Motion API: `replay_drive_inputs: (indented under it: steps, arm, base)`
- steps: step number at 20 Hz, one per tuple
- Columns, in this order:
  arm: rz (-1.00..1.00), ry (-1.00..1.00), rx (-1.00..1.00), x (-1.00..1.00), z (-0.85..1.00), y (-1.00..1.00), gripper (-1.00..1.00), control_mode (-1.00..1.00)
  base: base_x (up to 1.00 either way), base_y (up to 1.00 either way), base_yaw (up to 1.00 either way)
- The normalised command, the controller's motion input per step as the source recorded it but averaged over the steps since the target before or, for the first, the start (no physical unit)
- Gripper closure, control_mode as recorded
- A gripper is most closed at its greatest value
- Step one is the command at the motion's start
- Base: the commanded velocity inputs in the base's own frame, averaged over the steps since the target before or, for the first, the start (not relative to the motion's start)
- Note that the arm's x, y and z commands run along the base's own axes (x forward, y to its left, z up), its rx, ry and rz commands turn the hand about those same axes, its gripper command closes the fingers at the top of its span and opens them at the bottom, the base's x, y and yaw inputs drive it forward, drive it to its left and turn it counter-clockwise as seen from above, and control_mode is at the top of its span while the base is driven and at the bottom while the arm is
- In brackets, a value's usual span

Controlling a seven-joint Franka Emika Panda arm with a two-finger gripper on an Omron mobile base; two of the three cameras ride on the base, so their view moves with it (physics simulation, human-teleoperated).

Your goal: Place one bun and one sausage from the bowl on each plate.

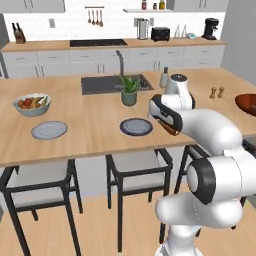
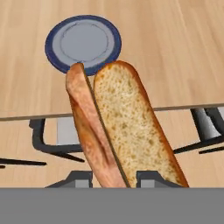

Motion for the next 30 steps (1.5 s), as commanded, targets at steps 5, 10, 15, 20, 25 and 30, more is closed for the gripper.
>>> replay_drive_inputs:
  steps: [5, 10, 15, 20, 25, 30]
  arm:
    - [0.00, 0.00, 0.00, 0.00, 0.00, 0.00, 1.00, 1.00]
    - [0.00, 0.00, 0.00, 0.20, 0.00, 0.20, 1.00, -1.00]
    - [0.00, 0.00, 0.00, 1.00, 0.00, 1.00, 1.00, -1.00]
    - [0.02, 0.08, 0.01, 0.35, -0.13, 1.00, 1.00, -1.00]
    - [0.10, 0.09, 0.03, 0.03, -0.66, 0.99, 1.00, -1.00]
    - [0.02, 0.02, 0.03, 0.77, -0.60, 0.80, 1.00, -1.00]
  base:
    - [0.49, 1.00, 0.00]
    - [0.71, 0.80, -0.01]
    - [0.00, 0.00, 0.00]
    - [0.00, 0.00, 0.00]
    - [0.00, 0.00, 0.00]
    - [0.00, 0.00, 0.00]
